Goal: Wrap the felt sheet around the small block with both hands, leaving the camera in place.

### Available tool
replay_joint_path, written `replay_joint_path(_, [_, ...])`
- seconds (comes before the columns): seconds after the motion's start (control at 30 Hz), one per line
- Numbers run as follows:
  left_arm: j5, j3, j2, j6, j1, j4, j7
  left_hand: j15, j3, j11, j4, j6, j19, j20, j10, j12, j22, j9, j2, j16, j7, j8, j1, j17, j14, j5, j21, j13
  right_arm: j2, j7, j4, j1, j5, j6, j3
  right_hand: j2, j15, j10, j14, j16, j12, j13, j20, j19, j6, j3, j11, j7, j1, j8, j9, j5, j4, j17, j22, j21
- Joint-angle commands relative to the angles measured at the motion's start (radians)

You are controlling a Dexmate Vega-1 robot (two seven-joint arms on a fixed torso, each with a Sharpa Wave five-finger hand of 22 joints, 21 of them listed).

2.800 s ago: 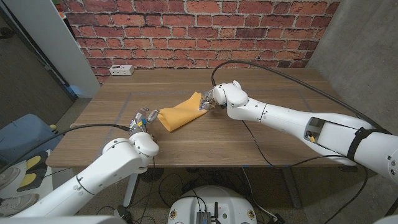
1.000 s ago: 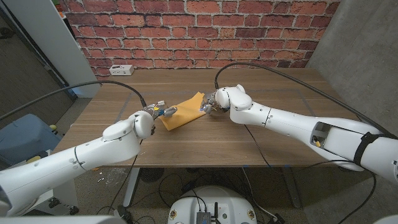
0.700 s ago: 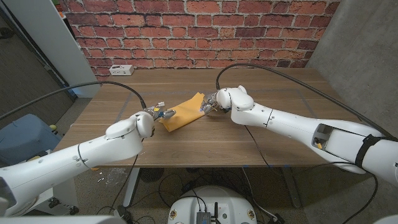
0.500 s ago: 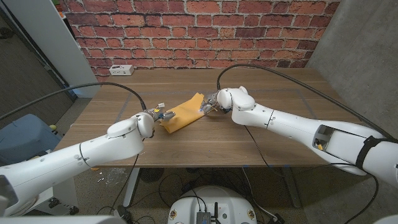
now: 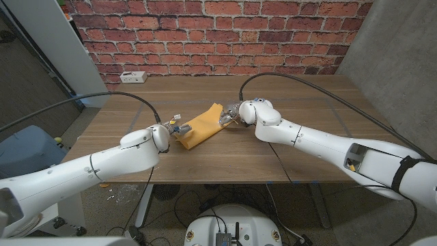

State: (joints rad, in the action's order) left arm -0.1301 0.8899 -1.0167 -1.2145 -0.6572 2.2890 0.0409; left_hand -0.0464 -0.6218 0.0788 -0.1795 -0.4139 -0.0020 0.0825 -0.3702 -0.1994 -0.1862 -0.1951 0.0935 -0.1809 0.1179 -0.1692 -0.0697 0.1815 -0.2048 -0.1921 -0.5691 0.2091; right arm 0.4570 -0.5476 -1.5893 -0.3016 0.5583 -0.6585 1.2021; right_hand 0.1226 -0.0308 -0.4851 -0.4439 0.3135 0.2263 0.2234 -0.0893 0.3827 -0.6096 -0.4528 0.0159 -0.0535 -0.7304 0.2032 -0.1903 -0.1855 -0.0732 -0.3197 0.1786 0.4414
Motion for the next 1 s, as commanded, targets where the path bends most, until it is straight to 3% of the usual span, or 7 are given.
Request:
replay_joint_path(0.03, [0.054, 0.031, -0.005, -0.029, 0.035, -0.003, -0.022, -0.003, -0.011, 0.000, -0.002, 0.012, 0.001, 0.013, 0.007, 0.000, -0.003, -0.001, 0.086, -0.002, -0.005, -0.003, 0.013, 0.001, 0.004, -0.006, 0.002, 0.001, 0.007, 0.034, -0.011, -0.005, -0.006, -0.017, 0.005, 0.003, -0.081, 0.006, -0.005, 0.001, -0.002, 0.003, 0.006, 0.006, -0.003, -0.003, -0.002, -0.007, -0.011, -0.003, -0.002, -0.004, -0.007, -0.021, 0.006, -0.004])
replay_joint_path(0.33, [0.073, 0.038, -0.013, -0.029, 0.044, 0.002, -0.047, -0.003, -0.013, -0.003, -0.002, 0.015, 0.000, 0.016, 0.007, -0.002, -0.003, 0.000, 0.086, -0.004, -0.006, -0.007, 0.018, 0.001, 0.005, -0.006, 0.003, 0.001, 0.033, 0.101, -0.050, -0.031, -0.007, -0.014, -0.030, 0.000, -0.080, 0.010, -0.001, 0.003, -0.004, 0.003, 0.004, 0.006, 0.004, 0.010, -0.001, -0.008, -0.001, -0.006, -0.002, -0.001, -0.005, -0.025, 0.007, -0.005])
replay_joint_path(0.47, [0.074, 0.015, -0.021, -0.001, 0.016, 0.010, -0.089, -0.005, -0.014, -0.002, -0.002, 0.017, -0.002, 0.024, 0.010, -0.003, -0.003, 0.000, 0.085, -0.005, -0.009, -0.010, 0.021, 0.001, 0.004, -0.006, 0.005, 0.001, 0.057, 0.174, -0.079, -0.071, -0.028, 0.019, -0.076, 0.006, -0.080, 0.020, 0.008, 0.002, -0.008, 0.003, 0.004, 0.006, 0.011, 0.012, 0.000, -0.009, -0.003, -0.009, -0.002, -0.001, -0.008, -0.027, 0.007, -0.006])
replay_joint_path(0.57, [0.067, -0.006, -0.024, 0.025, -0.014, 0.015, -0.132, -0.010, -0.016, -0.001, -0.003, 0.007, -0.002, 0.039, 0.002, -0.008, -0.003, 0.000, 0.084, -0.013, -0.025, -0.017, 0.027, 0.002, -0.014, -0.006, 0.006, 0.001, 0.075, 0.253, -0.097, -0.112, -0.053, 0.065, -0.122, 0.012, -0.080, 0.034, 0.019, 0.000, -0.013, 0.003, 0.003, 0.004, 0.017, 0.015, 0.003, -0.010, -0.005, -0.011, -0.002, 0.000, -0.011, -0.029, 0.007, -0.008])
replay_joint_path(0.7, [0.067, -0.067, -0.028, 0.093, -0.084, 0.019, -0.209, -0.015, -0.020, -0.006, -0.001, -0.013, 0.005, 0.057, -0.012, -0.016, -0.003, 0.000, 0.083, -0.024, -0.030, -0.028, 0.033, 0.003, -0.044, -0.005, 0.006, 0.002, 0.095, 0.383, -0.115, -0.173, -0.066, 0.138, -0.176, 0.020, -0.077, 0.066, 0.049, -0.007, -0.024, 0.003, 0.002, -0.008, 0.039, 0.022, 0.003, -0.015, -0.004, -0.018, -0.002, 0.002, -0.016, -0.034, 0.007, -0.015])
replay_joint_path(0.9, [0.105, -0.220, -0.028, 0.284, -0.245, 0.006, -0.356, -0.013, -0.033, -0.017, 0.008, -0.025, 0.038, 0.089, -0.030, -0.026, -0.003, 0.000, 0.079, -0.034, -0.030, -0.032, 0.031, 0.002, -0.086, -0.005, -0.001, 0.004, 0.101, 0.558, -0.110, -0.250, -0.081, 0.242, -0.247, 0.022, -0.075, 0.089, 0.092, -0.019, -0.028, 0.004, -0.002, -0.028, 0.057, 0.032, 0.011, -0.024, 0.000, -0.020, -0.003, 0.004, -0.020, -0.037, 0.006, -0.025])
replay_joint_path(1.0, [0.168, -0.311, -0.030, 0.405, -0.318, -0.013, -0.383, -0.013, -0.051, -0.016, 0.021, 0.016, 0.046, 0.101, -0.011, -0.019, -0.002, 0.000, 0.077, -0.025, -0.053, -0.018, 0.019, 0.000, -0.081, -0.003, 0.000, 0.005, 0.095, 0.642, -0.093, -0.284, -0.104, 0.309, -0.284, 0.023, -0.073, 0.104, 0.109, -0.024, -0.031, 0.004, -0.004, -0.030, 0.072, 0.038, 0.012, -0.026, 0.007, -0.023, -0.003, 0.005, -0.018, -0.038, 0.006, -0.028])
